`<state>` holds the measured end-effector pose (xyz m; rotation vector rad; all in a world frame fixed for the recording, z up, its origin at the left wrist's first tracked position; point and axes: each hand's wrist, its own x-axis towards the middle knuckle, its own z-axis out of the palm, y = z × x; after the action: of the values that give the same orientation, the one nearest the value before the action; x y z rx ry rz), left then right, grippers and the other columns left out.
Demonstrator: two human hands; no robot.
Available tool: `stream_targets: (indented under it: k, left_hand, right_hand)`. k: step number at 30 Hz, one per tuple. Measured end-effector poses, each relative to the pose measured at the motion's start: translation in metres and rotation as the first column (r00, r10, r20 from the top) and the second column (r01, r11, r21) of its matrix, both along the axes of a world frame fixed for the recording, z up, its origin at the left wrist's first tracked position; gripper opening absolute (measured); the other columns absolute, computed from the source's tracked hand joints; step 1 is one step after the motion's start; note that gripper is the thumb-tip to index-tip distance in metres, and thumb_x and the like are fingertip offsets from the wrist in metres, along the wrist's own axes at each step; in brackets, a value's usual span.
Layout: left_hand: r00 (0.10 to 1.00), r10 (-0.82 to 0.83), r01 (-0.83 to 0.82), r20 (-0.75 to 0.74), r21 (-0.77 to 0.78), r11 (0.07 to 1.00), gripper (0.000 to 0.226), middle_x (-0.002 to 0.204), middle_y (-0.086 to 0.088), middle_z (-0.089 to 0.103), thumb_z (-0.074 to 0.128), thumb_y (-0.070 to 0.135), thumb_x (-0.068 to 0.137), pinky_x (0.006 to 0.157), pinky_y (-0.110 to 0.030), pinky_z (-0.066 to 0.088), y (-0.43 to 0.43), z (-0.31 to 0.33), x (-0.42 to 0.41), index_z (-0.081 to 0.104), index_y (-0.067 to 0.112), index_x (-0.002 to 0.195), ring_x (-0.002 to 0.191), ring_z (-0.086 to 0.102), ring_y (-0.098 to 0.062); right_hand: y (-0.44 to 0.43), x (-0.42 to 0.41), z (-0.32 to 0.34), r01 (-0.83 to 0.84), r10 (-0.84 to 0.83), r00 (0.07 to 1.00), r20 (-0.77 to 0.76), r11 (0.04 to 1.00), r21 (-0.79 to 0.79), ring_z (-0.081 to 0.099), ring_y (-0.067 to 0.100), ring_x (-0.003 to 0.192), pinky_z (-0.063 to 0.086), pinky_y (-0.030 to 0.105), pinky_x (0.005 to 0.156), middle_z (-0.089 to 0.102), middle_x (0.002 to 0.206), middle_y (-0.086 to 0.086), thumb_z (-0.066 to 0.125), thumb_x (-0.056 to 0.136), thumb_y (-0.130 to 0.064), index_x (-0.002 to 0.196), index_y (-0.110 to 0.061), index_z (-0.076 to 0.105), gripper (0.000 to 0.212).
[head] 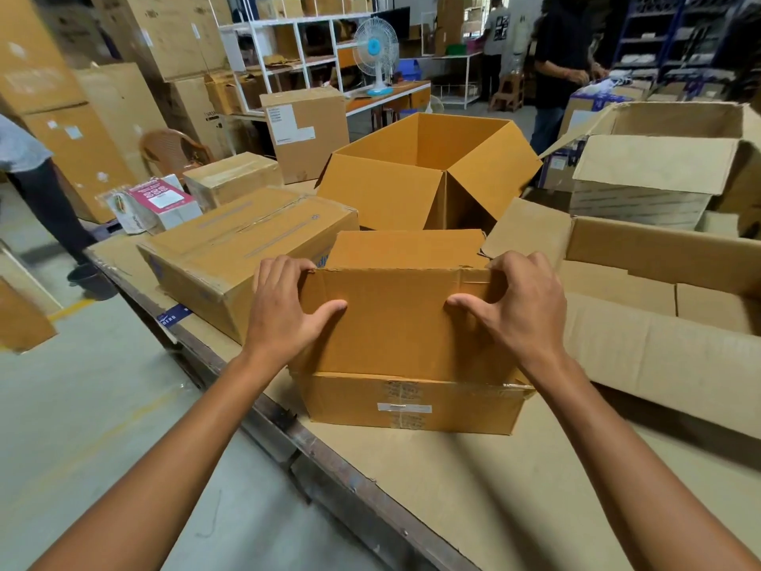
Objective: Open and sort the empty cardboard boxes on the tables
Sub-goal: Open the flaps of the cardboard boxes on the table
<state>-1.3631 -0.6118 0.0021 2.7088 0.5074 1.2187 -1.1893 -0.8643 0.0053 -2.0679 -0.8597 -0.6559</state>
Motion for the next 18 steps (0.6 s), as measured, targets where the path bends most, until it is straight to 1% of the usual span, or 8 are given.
stream_targets:
  k: [2,4,6,7,9,12,15,18]
  left_hand:
    - [0.998,0.052,-0.054,0.033,0.053,0.997,0.064,0.096,-0.007,0.063,0.069,0.064,0.071,0.105,-0.051,0.039,-0.007,0.004,-0.011,0.059,0.009,0.101,0.096,0.055,-0.023]
    - [0.995,0.082,-0.086,0.057,0.067,0.994,0.061,0.087,-0.007,0.063,0.074,0.061,0.067,0.104,-0.052,0.041,-0.016,0.006,-0.024,0.058,0.008,0.093,0.088,0.059,-0.025]
    - [0.991,0.114,-0.120,0.066,0.082,0.989,0.060,0.078,-0.007,0.061,0.076,0.059,0.064,0.084,-0.047,0.050,-0.027,0.007,-0.037,0.057,0.006,0.086,0.077,0.060,-0.027]
    - [0.990,0.124,-0.130,0.069,0.097,0.987,0.060,0.073,-0.007,0.060,0.077,0.058,0.063,0.072,-0.039,0.048,-0.033,0.007,-0.043,0.055,0.006,0.083,0.071,0.058,-0.026]
    - [0.990,0.130,-0.137,0.057,0.132,0.982,0.057,0.063,-0.007,0.056,0.077,0.056,0.061,0.061,-0.030,0.036,-0.046,0.008,-0.056,0.051,0.007,0.076,0.059,0.051,-0.021]
    - [0.989,0.131,-0.122,-0.073,0.112,0.986,0.052,0.056,-0.005,0.058,0.091,0.039,0.055,0.058,-0.027,0.031,-0.060,-0.002,-0.078,0.049,0.012,0.070,0.049,0.055,-0.024]
    - [0.950,0.059,-0.065,-0.306,-0.007,0.998,0.040,0.061,0.003,0.058,0.080,0.015,0.062,0.051,-0.027,0.033,-0.068,-0.033,-0.100,0.043,0.022,0.074,0.052,0.055,-0.028]
    - [0.924,-0.084,0.071,-0.372,-0.048,0.996,0.047,0.065,0.005,0.050,0.076,0.003,0.052,0.046,-0.023,0.029,-0.078,-0.066,-0.112,0.038,0.022,0.071,0.055,0.049,-0.024]
  right_hand:
    - [-0.004,-0.009,-0.002,0.009,-0.011,0.998,0.056,0.999,0.036,0.052,0.021,0.079,0.054,0.048,0.065,0.057,0.085,0.002,0.076,0.068,-0.064,0.092,-0.011,0.062,0.060]
    - [-0.011,-0.021,-0.004,0.033,-0.038,0.995,0.094,0.998,0.050,0.055,0.025,0.079,0.053,0.046,0.064,0.061,0.084,0.007,0.081,0.066,-0.058,0.089,-0.011,0.062,0.056]
    - [-0.020,-0.035,-0.007,0.042,-0.050,0.991,0.124,0.997,0.065,0.054,0.025,0.077,0.049,0.043,0.063,0.062,0.081,0.006,0.085,0.065,-0.052,0.085,-0.010,0.061,0.052]
    - [-0.025,-0.043,-0.009,0.040,-0.049,0.988,0.143,0.997,0.070,0.053,0.025,0.076,0.047,0.041,0.062,0.062,0.079,0.006,0.086,0.066,-0.050,0.084,-0.010,0.061,0.050]
    - [-0.037,-0.059,-0.013,0.039,-0.050,0.984,0.170,0.997,0.069,0.051,0.024,0.073,0.041,0.036,0.062,0.061,0.076,0.004,0.086,0.067,-0.043,0.081,-0.010,0.061,0.044]
    - [-0.055,-0.082,-0.025,0.053,-0.054,0.991,0.121,0.999,0.005,0.049,0.024,0.072,0.036,0.032,0.061,0.058,0.072,0.001,0.087,0.066,-0.033,0.077,-0.011,0.062,0.035]
    - [-0.074,-0.103,-0.055,0.023,-0.023,1.000,0.003,0.994,-0.105,0.049,0.021,0.075,0.037,0.033,0.062,0.061,0.074,-0.007,0.091,0.061,-0.019,0.077,-0.019,0.061,0.034]
    - [-0.083,-0.126,-0.085,0.023,-0.026,1.000,-0.018,0.988,-0.156,0.056,0.024,0.077,0.047,0.039,0.065,0.065,0.079,-0.009,0.093,0.054,-0.012,0.083,-0.020,0.064,0.042]
